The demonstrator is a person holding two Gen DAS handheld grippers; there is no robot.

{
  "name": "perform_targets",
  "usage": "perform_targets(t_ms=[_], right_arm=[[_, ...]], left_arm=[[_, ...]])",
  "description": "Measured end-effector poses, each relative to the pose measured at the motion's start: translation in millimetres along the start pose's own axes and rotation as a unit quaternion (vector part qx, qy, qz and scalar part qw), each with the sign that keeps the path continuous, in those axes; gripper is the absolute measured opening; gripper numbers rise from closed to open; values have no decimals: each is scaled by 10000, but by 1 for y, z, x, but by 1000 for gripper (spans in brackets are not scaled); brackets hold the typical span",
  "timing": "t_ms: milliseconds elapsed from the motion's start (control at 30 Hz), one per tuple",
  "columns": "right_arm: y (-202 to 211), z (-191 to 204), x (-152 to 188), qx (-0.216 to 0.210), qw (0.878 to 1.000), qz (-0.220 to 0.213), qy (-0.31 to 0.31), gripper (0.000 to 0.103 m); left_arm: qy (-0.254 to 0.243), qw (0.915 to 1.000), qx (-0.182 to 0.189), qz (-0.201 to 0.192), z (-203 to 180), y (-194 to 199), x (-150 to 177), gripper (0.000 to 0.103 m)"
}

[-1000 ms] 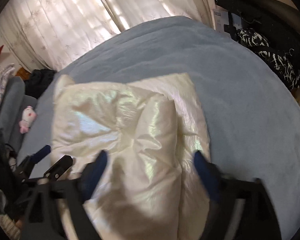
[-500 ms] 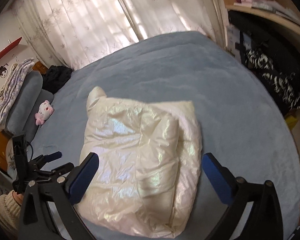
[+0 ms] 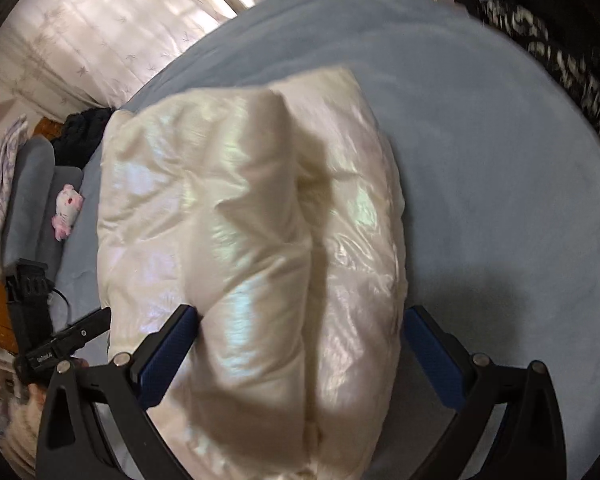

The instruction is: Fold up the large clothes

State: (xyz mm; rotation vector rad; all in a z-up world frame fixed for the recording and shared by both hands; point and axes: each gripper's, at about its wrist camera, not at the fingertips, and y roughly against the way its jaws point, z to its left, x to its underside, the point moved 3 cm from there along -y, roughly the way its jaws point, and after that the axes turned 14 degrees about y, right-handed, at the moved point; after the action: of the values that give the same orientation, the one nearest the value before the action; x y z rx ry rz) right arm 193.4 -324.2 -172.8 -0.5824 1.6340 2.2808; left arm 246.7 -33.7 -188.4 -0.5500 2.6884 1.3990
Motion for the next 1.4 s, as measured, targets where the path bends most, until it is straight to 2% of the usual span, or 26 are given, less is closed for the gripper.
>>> perform_targets(t_ms=[133, 200, 367, 433, 600, 767, 833, 900, 1000, 1200, 1400], right_arm=[[-22, -16, 6, -572, 9977, 112, -354, 103], [-36, -26, 12, -1051, 9917, 224, -700, 103], [-55, -41, 22, -1892, 9759, 309, -1045, 103], [-58, -44, 25, -2098, 9717, 291, -1048, 103], [-69, -45, 32, -2548, 9599, 260, -1138, 103], [-69, -34, 31, -2541, 9622, 79, -976, 103], [-62, -25, 32, -2503, 9644, -38, -852, 96], [-49, -19, 35, -2529, 9641, -243, -776, 80], [-32, -8, 38, -2606, 9620, -479, -657, 67], [-3, 39, 23, -2696, 9585, -902, -193, 63], [2, 119, -24, -2873, 9506, -1123, 345, 63]], left_arm=[[376, 9981, 415, 253, 13, -15, -1, 103], [553, 9956, 626, 431, 22, -21, -3, 103], [1055, 9822, 1197, 995, 39, -41, 1, 103], [1143, 9783, 1323, 1111, 42, -46, 3, 103], [1172, 9767, 1412, 1114, 46, -48, 4, 103], [1156, 9798, 1353, 916, 43, -44, 5, 103], [1033, 9832, 1292, 770, 36, -39, 4, 99], [848, 9869, 1240, 592, 29, -30, 4, 96], [683, 9893, 1230, 384, 25, -11, 2, 93], [665, 9884, 1369, -20, 33, 40, -10, 93], [631, 9860, 1421, -599, 56, 116, -46, 93]])
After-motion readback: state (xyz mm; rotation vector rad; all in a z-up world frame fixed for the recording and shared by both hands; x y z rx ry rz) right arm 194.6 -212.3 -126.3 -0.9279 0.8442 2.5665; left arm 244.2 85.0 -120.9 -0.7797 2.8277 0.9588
